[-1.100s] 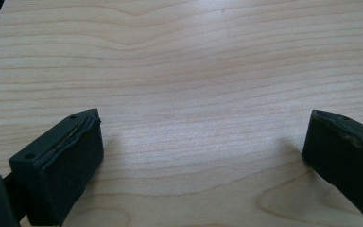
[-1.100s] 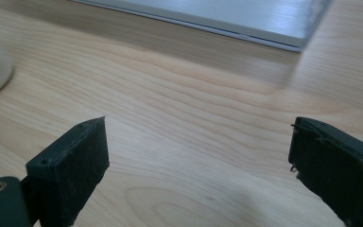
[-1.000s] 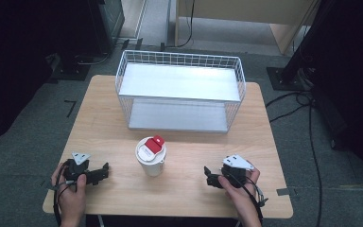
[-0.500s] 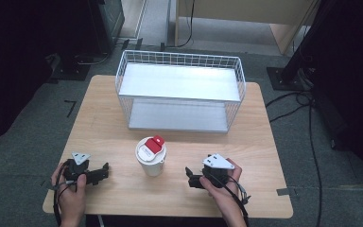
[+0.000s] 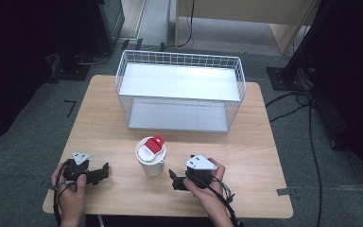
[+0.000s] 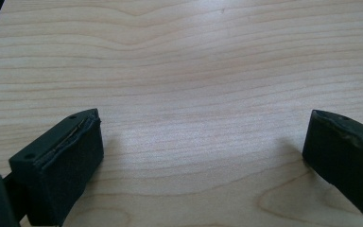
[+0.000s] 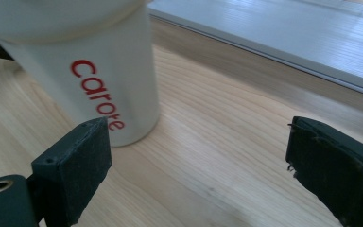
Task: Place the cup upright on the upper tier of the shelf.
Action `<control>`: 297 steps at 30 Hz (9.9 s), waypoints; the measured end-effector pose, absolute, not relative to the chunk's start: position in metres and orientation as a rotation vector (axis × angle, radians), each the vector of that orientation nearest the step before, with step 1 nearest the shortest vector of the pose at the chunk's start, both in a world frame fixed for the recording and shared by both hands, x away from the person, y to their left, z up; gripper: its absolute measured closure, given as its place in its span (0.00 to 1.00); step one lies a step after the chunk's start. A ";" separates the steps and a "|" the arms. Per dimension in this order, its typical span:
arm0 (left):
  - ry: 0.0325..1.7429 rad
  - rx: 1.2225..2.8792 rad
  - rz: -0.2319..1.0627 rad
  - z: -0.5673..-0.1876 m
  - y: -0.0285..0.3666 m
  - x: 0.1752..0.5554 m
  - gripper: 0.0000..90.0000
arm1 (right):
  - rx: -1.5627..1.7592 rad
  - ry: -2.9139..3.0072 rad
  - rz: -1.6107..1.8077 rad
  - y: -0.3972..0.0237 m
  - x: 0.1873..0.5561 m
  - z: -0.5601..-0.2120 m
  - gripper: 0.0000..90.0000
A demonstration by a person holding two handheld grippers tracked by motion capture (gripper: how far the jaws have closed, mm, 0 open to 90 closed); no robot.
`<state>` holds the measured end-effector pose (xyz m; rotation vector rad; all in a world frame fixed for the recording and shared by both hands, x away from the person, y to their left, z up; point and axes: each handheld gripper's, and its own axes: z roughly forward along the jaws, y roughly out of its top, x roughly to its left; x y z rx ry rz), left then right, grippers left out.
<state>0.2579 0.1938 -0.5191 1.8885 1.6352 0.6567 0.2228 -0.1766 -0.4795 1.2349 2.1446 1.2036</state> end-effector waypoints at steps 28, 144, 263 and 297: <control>1.635 1.888 0.657 -0.519 0.194 0.258 0.00 | 1.187 2.161 1.372 -0.111 0.229 -0.497 0.08; 1.635 1.889 0.657 -0.519 0.194 0.258 0.00 | 1.015 1.567 1.436 -0.169 0.330 -0.333 0.15; 1.636 1.886 0.658 -0.519 0.194 0.258 0.00 | 1.225 1.609 1.299 -0.277 0.307 -0.396 0.02; 1.636 1.890 0.656 -0.519 0.194 0.258 0.00 | 1.401 1.612 1.162 -0.350 0.247 -0.473 0.02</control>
